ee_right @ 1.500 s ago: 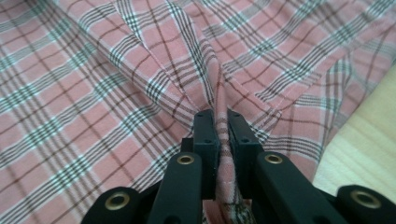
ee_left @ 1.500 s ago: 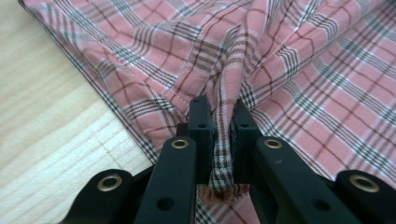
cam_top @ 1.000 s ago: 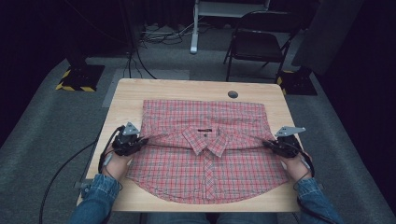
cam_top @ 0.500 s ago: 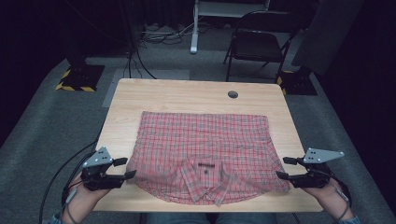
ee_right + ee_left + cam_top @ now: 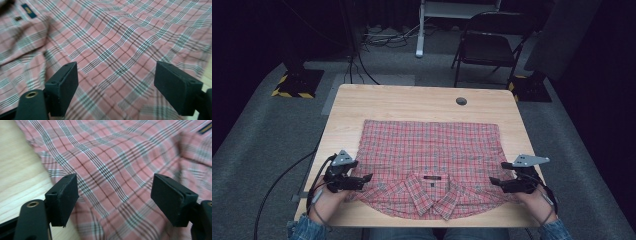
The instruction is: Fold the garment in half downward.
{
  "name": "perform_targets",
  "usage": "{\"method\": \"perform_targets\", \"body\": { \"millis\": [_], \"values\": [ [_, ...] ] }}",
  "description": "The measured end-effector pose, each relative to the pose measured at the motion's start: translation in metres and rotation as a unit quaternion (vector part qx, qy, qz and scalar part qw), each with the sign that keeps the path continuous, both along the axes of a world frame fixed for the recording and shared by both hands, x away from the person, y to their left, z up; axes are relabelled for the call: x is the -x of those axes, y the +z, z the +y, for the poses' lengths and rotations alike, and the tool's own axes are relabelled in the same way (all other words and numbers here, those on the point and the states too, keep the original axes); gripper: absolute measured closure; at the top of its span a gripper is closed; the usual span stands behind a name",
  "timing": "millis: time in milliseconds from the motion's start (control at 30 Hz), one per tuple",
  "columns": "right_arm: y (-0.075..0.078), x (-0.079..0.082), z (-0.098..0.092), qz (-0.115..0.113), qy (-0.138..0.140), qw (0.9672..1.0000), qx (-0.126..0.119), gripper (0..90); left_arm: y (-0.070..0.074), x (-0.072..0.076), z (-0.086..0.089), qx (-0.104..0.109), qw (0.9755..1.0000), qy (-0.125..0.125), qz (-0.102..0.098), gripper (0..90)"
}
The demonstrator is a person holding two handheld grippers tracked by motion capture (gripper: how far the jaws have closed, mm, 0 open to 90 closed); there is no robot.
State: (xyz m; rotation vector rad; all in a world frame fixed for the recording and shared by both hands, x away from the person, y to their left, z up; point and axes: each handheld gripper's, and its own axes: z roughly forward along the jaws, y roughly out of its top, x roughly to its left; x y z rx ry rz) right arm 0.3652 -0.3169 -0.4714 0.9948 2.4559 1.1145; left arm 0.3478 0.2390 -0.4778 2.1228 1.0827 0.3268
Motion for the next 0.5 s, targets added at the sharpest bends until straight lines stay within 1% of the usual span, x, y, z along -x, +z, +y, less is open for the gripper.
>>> {"method": "perform_targets", "body": {
  "millis": [67,200,300,367,433,500],
  "values": [
    [-0.006,-0.005,0.006,0.004,-0.003,1.0,0.006,18.4,-0.007,-0.004,-0.005,-0.014,0.9999,0.004,0.003,21.1],
    [-0.016,-0.015,0.015,0.012,-0.011,0.9996,0.023,17.4,-0.015,-0.008,-0.012,-0.027,0.9996,0.007,0.009,19.5],
    [-0.024,-0.019,0.019,0.021,-0.012,0.9989,0.039,15.9,-0.018,-0.008,-0.015,-0.035,0.9993,0.01,0.004,18.4],
    [-0.027,-0.019,0.019,0.013,-0.012,0.999,0.041,15.8,-0.019,-0.007,-0.018,-0.048,0.9988,0.01,-0.001,18.3],
    [-0.027,-0.018,0.018,0.014,-0.017,0.9987,0.045,15.7,-0.019,-0.005,-0.02,-0.047,0.9988,0.014,-0.003,18.3],
    [-0.026,-0.017,0.015,0.016,-0.02,0.9986,0.047,15.8,-0.019,-0.004,-0.023,-0.046,0.9989,0.012,-0.003,18.3]
  ]
}}
